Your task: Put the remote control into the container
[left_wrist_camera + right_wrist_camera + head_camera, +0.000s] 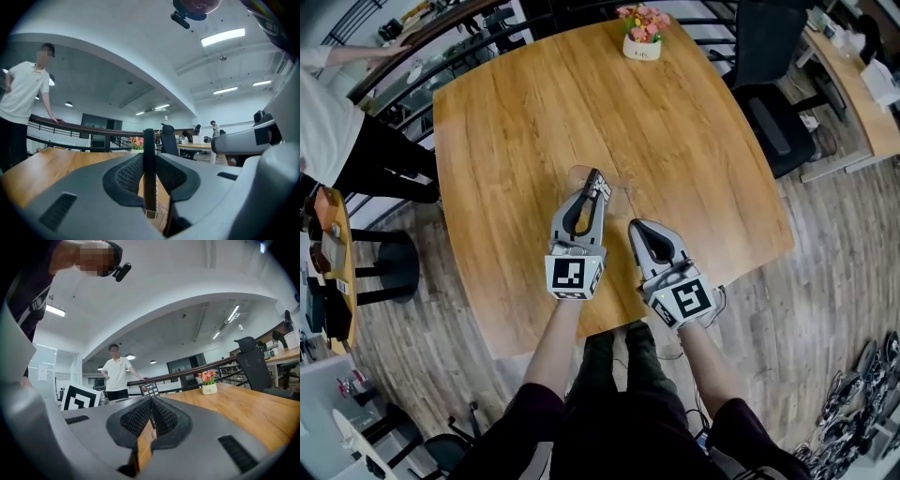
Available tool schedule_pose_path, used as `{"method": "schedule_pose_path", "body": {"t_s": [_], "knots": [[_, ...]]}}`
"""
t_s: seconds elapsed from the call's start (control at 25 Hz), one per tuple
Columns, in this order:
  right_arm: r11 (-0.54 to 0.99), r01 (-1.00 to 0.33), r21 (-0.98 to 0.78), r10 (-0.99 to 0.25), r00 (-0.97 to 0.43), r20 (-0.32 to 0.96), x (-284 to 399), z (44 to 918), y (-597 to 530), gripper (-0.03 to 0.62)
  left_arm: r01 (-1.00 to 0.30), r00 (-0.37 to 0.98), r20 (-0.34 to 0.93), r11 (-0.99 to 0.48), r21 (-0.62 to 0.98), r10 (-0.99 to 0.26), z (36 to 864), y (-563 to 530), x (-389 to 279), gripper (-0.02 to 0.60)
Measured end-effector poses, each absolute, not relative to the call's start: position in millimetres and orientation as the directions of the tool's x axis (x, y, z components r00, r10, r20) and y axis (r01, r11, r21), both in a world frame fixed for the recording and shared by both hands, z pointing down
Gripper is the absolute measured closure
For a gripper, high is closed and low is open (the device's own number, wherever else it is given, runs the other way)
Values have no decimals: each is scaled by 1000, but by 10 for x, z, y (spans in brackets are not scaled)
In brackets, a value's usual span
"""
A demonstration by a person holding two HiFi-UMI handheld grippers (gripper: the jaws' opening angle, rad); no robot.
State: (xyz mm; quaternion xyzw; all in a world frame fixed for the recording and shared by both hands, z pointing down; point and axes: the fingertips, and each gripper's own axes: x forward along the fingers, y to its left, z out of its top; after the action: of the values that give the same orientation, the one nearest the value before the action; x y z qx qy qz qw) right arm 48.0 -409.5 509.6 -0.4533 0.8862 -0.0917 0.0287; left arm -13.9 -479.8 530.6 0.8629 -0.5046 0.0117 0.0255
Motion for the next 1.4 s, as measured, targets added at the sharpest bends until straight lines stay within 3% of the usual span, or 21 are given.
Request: {"method": "schedule_pose_path", "body": {"t_s": [0.24, 0.6, 1.28, 1.4], "knots": [[566, -802, -190, -812, -582, 37, 535, 5128, -4080, 576, -874, 485, 108, -480, 72, -868, 5562, -4789, -139, 495], [562, -807, -181, -816, -577, 40, 597, 5052, -4028, 576, -885, 465, 93, -459, 81, -880, 5414, -4696, -198, 495], [606, -788, -108, -794, -608, -26, 604, 4147, -3389, 576, -782, 622, 33, -623, -32, -782, 4129, -3499, -69, 495], [606, -790, -98, -795, -606, -34, 601, 4099, -3289, 576, -772, 634, 26, -634, -46, -773, 4055, -3314, -43, 524]]}}
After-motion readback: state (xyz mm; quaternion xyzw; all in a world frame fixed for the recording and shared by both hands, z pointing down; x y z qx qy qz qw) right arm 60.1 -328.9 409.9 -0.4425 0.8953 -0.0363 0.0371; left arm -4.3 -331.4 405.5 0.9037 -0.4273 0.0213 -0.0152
